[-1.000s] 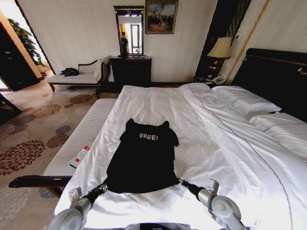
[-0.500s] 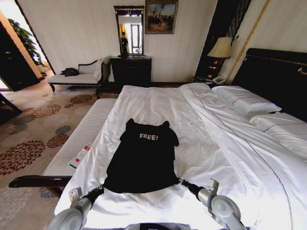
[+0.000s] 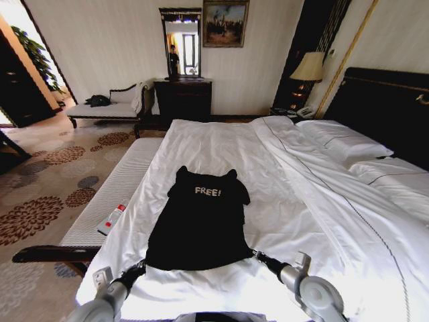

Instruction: Fold the clothes on the bed.

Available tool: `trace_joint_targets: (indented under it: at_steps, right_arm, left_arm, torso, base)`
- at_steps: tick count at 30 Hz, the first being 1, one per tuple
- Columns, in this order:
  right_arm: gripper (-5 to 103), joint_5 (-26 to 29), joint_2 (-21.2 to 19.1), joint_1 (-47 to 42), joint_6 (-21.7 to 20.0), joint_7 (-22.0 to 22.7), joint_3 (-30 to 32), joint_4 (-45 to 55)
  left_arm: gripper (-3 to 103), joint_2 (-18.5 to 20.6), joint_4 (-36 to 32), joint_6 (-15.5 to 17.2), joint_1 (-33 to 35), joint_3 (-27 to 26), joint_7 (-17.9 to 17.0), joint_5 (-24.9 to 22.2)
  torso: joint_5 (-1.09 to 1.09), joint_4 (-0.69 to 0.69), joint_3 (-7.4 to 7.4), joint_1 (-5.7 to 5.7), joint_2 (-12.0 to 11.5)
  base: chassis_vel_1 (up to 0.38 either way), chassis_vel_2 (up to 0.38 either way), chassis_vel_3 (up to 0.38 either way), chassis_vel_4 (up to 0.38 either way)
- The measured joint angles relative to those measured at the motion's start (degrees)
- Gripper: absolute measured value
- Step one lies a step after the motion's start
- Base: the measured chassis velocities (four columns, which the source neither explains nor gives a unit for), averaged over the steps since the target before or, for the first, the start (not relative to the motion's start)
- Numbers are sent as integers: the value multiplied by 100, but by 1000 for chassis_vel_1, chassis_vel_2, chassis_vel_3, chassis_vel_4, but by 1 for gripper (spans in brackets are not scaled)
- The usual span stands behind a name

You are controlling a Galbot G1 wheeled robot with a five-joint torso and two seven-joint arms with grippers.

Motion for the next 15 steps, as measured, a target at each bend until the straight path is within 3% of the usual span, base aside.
trace_joint_targets:
  at_steps: [3, 15]
  right_arm:
    - [1, -537, 225, -447, 15, 38, 141, 340]
    - [1, -1453, 840, -1486, -7, 321, 149, 933]
  left_arm:
    - [0, -153, -312, -128, 392, -121, -64, 164]
    - [0, -304, -455, -382, 1016, -208, -99, 611]
  torso:
    - [0, -2, 0, 0, 0]
    - [0, -1, -1, 0, 0]
  base:
    - [0, 0, 0, 0]
    - [0, 0, 0, 0]
